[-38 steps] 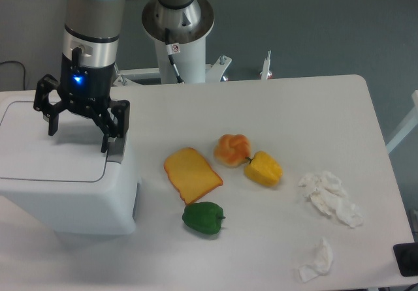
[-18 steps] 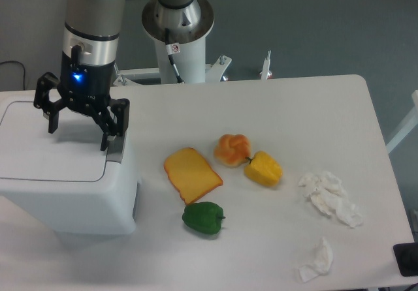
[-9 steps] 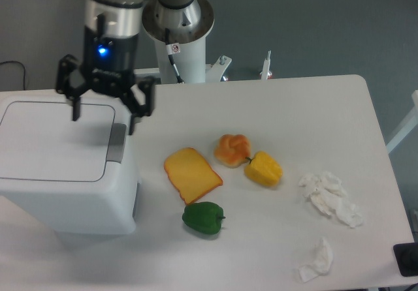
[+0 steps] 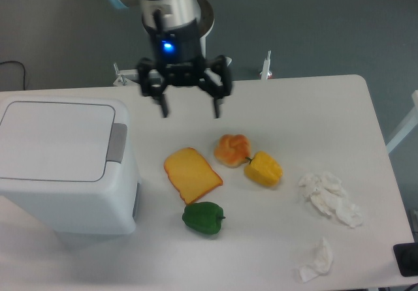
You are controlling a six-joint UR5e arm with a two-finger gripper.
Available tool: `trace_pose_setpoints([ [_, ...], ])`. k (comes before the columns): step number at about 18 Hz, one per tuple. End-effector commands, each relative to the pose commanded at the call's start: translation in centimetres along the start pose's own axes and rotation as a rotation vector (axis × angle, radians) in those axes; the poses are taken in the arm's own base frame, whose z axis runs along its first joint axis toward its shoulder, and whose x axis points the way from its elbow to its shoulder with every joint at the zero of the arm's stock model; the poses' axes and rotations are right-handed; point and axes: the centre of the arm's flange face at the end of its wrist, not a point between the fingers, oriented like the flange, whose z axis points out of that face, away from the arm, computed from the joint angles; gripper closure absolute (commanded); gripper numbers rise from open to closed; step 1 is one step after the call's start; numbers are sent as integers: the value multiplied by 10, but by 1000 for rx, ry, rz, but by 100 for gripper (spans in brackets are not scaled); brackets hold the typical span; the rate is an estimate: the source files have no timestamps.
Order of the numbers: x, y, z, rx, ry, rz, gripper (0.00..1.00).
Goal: Close the trash can
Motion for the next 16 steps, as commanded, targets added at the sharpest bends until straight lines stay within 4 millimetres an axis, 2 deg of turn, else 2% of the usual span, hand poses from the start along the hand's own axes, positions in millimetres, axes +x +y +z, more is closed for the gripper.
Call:
trace_pose_setpoints([
  [1,-7,8,3,-30,5,15,0],
  [4,-50,55,1,-115,6,23,0],
  [8,-88,137,0,-180,34,69,0],
  [11,-118,192,-3,-232,80,101,0],
  [16,-148,283,-10,-280,172,109,0],
])
